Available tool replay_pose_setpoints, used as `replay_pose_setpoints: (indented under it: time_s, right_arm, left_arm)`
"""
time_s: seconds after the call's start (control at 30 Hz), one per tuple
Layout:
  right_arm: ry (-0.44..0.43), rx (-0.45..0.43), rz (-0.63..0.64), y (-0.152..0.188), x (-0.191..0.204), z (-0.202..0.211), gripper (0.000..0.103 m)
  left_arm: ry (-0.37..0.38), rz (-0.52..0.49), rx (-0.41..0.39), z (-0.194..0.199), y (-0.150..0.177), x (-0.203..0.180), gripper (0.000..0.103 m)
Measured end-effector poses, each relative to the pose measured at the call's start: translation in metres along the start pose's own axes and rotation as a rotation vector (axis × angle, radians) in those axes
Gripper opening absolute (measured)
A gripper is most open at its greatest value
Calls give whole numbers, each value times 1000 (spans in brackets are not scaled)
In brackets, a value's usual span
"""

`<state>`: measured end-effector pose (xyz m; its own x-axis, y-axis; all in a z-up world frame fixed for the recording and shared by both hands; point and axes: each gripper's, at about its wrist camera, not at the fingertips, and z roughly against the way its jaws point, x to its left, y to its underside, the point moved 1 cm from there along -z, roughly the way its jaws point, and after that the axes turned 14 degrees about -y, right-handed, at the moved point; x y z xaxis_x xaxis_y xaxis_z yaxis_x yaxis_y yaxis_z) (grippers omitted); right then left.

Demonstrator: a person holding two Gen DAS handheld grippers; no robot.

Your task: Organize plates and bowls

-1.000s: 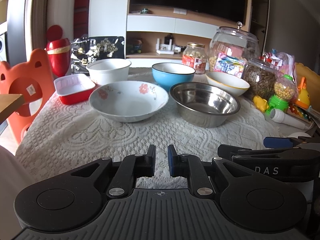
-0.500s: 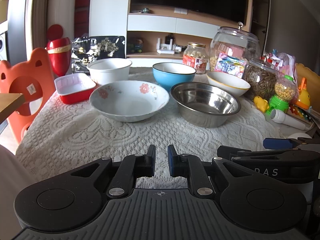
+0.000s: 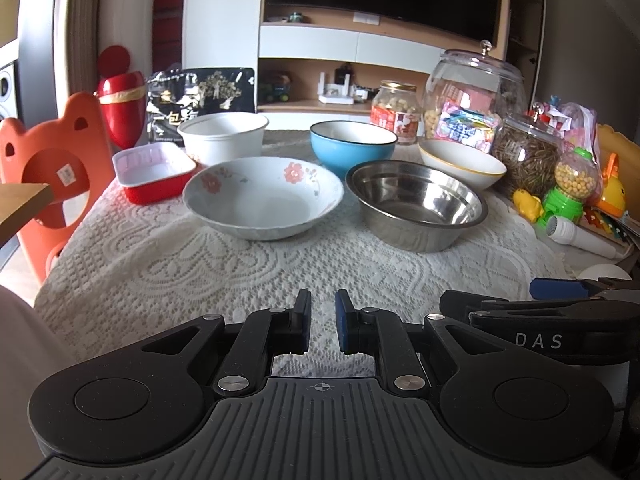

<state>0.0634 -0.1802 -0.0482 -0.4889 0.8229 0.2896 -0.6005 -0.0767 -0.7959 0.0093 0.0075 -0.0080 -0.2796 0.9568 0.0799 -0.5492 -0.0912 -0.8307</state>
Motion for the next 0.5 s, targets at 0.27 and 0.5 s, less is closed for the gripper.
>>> replay_pose_setpoints:
  time_s: [0.27, 0.5]
  right_arm:
    - [-2, 0, -2, 0, 0, 1, 103]
    - [-36, 2, -37, -15, -14, -8, 103]
  left_arm:
    - [2, -3, 0, 1, 0, -1, 15]
    - [2, -22, 24, -10, -7, -4, 15]
